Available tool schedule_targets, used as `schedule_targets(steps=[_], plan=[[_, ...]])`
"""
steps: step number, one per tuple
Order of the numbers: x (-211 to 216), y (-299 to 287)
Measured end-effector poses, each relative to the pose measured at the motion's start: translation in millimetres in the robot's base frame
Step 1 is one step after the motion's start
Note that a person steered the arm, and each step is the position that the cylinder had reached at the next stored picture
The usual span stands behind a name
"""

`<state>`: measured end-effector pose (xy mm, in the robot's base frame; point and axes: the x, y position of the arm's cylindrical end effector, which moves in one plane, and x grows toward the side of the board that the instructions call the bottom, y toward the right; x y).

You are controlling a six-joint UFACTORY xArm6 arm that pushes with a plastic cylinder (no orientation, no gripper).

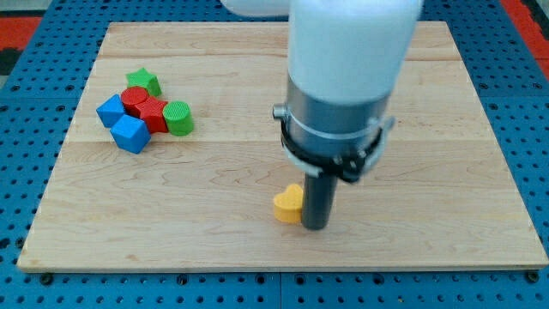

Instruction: Push the yellow heart to the left of the blue cube

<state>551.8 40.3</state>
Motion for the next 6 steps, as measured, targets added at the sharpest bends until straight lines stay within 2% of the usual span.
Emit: schedule_targets(steps=[1, 3, 5, 6], plan=[[-38, -88], [-40, -209], [-42, -254], [-61, -254]])
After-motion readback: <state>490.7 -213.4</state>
